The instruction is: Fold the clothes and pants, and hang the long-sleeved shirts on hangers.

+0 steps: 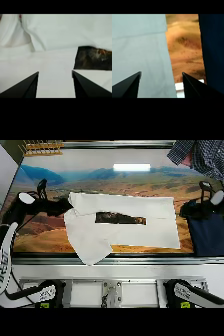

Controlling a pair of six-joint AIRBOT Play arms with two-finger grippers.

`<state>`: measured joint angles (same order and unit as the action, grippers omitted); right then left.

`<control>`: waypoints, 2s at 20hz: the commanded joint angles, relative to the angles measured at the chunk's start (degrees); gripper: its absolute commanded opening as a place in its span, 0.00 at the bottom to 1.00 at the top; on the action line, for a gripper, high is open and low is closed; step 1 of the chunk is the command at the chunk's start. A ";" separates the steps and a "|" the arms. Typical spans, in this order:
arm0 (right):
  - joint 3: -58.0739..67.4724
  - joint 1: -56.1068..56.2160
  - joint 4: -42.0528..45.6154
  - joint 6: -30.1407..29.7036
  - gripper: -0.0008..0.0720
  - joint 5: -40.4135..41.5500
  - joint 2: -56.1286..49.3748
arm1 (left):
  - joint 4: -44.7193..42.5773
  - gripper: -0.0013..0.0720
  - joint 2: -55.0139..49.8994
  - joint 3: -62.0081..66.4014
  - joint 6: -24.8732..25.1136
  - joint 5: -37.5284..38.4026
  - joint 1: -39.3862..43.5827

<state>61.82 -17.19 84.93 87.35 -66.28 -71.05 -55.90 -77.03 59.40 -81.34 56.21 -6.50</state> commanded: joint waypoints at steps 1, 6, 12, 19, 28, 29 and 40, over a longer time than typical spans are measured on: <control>-15.96 -6.32 -1.70 5.53 0.77 -3.19 11.67 | 0.00 0.61 9.14 -12.72 -0.04 1.66 1.97; -34.25 -14.84 -12.13 13.51 0.77 1.81 20.90 | 0.09 0.61 18.14 -24.20 -0.09 -1.55 7.34; -41.42 -13.68 -22.16 13.40 0.61 17.90 18.75 | 0.13 0.61 23.10 -27.39 -0.26 -4.09 9.49; -41.42 -10.45 -23.30 13.38 0.61 23.96 15.15 | 0.13 0.61 23.52 -27.39 -0.52 -4.11 9.49; -41.40 -8.28 -23.26 11.39 0.02 24.26 15.26 | -7.34 0.61 23.50 -32.06 -6.71 4.48 -1.11; -41.40 -8.28 -23.30 11.43 0.02 24.26 15.28 | -6.88 0.61 23.47 -34.18 -7.26 3.52 -1.05; -41.40 -8.28 -23.30 11.39 0.02 24.22 15.30 | -2.60 0.36 9.46 -30.25 -11.13 -1.68 14.36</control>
<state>20.43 -25.52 61.65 98.80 -42.00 -55.77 -58.65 -64.73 26.50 -91.11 55.83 3.95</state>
